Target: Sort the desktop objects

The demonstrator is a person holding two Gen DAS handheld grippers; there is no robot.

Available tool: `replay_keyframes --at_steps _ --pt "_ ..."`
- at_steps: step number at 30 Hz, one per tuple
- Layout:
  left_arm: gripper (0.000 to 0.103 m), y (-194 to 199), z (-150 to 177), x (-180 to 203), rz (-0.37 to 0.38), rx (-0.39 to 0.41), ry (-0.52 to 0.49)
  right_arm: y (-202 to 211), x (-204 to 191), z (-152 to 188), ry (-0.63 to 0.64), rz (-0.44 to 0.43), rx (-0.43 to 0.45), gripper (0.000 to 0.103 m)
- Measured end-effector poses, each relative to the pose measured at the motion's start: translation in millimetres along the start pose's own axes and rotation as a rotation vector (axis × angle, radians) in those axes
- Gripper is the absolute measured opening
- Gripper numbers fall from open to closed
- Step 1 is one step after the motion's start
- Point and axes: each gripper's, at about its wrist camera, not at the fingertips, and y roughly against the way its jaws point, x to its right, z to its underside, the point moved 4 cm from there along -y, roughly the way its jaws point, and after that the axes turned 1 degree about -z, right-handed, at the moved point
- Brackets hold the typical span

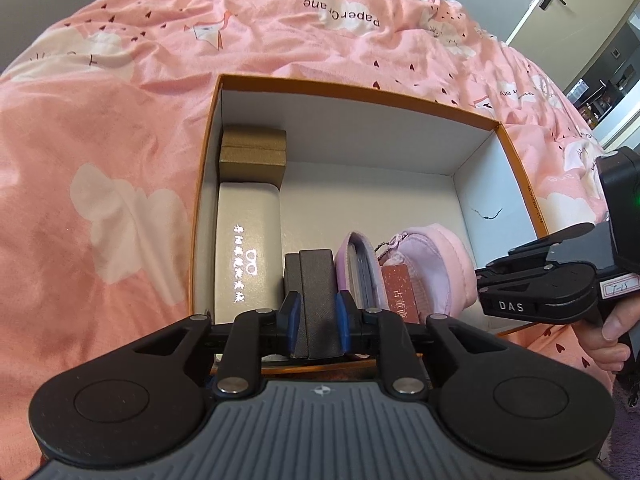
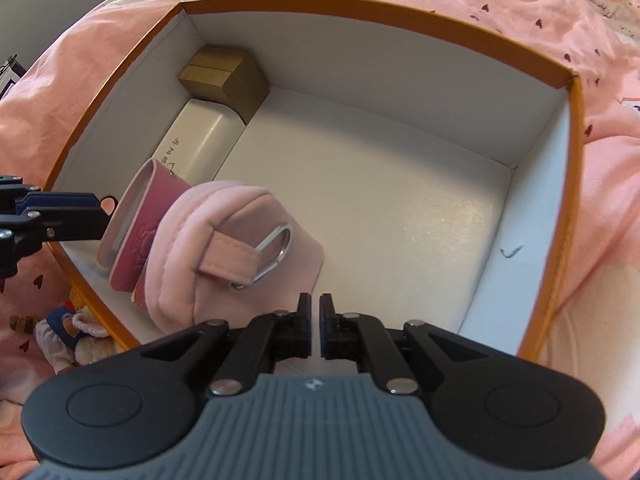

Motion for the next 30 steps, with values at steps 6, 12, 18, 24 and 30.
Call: replay_keyframes --at_steps 6,12,18,24,30 --pt "0.022 27 4 12 -0.026 0.117 -0.034 38 -2 17 -0.043 0.041 0.117 0.009" --pt "0.022 58 18 37 0.051 0.201 -0.125 86 -14 51 -0.099 0.082 0.295 0.015" --pt "0.024 61 49 64 0.111 0.176 -0.227 106 -30 95 -0.168 0.133 0.414 0.028" --pt "0.024 51 85 80 0.089 0.125 -0.352 92 -53 135 -0.186 0.146 0.410 0.036" --pt "0.028 41 115 84 0.070 0.055 -0.425 66 -70 163 -0.248 0.119 0.344 0.042"
